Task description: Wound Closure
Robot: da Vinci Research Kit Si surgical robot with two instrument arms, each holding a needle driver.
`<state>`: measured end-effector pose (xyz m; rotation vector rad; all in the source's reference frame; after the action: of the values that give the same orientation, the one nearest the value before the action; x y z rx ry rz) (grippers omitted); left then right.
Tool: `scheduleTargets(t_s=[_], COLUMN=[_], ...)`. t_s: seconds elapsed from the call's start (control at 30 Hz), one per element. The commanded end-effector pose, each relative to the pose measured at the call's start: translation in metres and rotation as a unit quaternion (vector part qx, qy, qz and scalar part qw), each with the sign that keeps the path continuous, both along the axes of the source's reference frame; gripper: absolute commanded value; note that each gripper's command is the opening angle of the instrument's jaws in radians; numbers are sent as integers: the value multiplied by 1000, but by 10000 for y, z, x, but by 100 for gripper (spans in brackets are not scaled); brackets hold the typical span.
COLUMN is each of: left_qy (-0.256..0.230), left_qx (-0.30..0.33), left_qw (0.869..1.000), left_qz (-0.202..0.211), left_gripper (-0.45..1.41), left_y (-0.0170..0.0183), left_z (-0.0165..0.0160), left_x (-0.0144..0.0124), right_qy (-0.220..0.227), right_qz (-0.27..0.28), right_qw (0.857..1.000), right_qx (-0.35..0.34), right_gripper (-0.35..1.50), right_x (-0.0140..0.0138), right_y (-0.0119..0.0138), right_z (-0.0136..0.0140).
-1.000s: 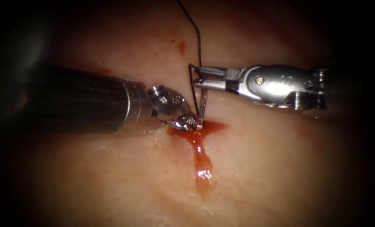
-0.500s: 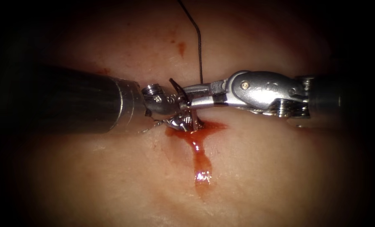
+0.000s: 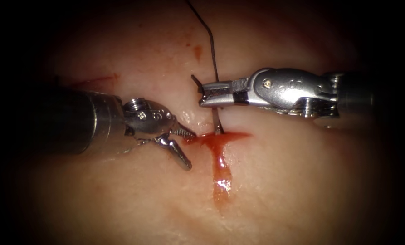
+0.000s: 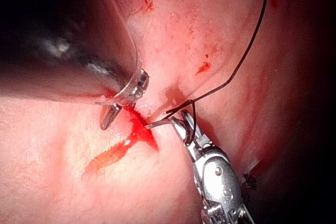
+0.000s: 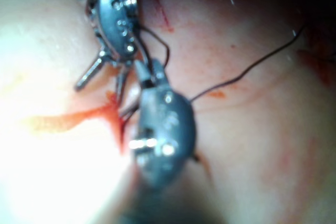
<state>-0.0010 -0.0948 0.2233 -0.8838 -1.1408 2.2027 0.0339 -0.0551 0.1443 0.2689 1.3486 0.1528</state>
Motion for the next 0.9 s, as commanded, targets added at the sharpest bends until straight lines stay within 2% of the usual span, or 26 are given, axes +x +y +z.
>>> scheduleTargets(t_s=[0.03, 0.27, 0.57, 0.67, 0.9], left_qy=[3, 9, 33, 39, 49], left_qx=[0, -7, -26, -39, -52], left_qw=[1000, 1000, 999, 998, 997], left_qz=[1, -2, -19, -27, -40], left_gripper=[88, 86, 84, 84, 81], left_y=[-7, -22, -32, -37, -48], left_z=[5, -6, -19, -27, -38], left_x=[-5, -8, -12, -14, -25], right_qy=[-1, -14, -10, 3, -11], right_qz=[3, 20, 9, 16, 54], right_qw=[1000, 1000, 1000, 1000, 998], right_qx=[-7, -20, -19, 12, 39], right_gripper=[-35, -35, -35, -35, -35], right_x=[4, 1, 0, 0, -5], right_y=[0, 5, 2, 1, 10], right_z=[7, 11, 12, 12, 15])
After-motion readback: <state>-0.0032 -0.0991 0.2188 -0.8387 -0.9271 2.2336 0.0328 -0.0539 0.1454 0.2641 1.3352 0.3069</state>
